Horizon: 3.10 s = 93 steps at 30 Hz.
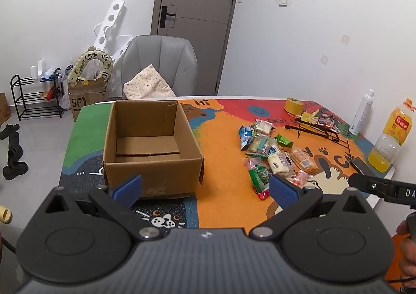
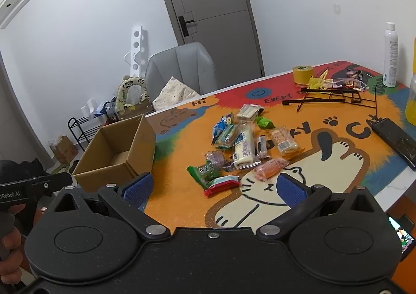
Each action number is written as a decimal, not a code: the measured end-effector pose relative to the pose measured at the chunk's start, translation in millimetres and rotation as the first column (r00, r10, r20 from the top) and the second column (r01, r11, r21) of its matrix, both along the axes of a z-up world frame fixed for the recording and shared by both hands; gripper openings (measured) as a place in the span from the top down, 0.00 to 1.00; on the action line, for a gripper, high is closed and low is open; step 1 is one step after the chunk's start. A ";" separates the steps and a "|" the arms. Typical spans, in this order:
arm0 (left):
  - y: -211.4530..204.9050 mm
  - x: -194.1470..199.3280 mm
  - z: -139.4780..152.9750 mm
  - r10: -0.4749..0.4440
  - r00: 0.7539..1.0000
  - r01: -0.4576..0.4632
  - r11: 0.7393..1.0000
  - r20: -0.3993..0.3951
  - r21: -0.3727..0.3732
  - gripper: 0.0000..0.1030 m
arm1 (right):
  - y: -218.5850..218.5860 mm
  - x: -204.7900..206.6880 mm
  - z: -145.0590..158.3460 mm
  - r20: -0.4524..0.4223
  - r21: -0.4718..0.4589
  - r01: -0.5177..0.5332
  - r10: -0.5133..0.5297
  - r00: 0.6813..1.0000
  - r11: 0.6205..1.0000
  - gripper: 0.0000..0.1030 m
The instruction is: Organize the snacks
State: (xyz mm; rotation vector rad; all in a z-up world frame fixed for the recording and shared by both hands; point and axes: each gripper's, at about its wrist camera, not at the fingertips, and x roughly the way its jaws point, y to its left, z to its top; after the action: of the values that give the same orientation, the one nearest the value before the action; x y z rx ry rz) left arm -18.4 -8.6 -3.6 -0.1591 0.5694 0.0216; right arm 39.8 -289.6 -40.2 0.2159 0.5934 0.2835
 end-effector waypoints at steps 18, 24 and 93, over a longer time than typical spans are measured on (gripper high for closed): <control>-12.1 39.7 -15.0 -0.062 0.997 0.061 0.998 -0.039 -0.023 0.00 | -16.1 26.2 -28.1 -0.009 -0.014 0.014 -0.014 1.000 1.000 0.00; -19.8 53.5 -23.5 -0.080 0.997 0.079 0.996 -0.021 -0.047 0.00 | -22.6 36.5 -40.8 -0.010 -0.005 0.016 -0.016 1.000 1.000 0.00; -88.1 202.6 -133.0 -0.212 0.953 0.191 0.975 -0.216 -0.117 0.66 | -44.1 139.6 -123.3 -0.180 -0.068 0.130 -0.140 0.974 0.989 0.38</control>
State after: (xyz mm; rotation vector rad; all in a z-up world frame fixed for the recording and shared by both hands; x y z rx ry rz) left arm 184.2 -96.7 -136.6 -0.1917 0.8140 -0.1888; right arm 179.3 -333.7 -163.4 0.2295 0.7659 0.1157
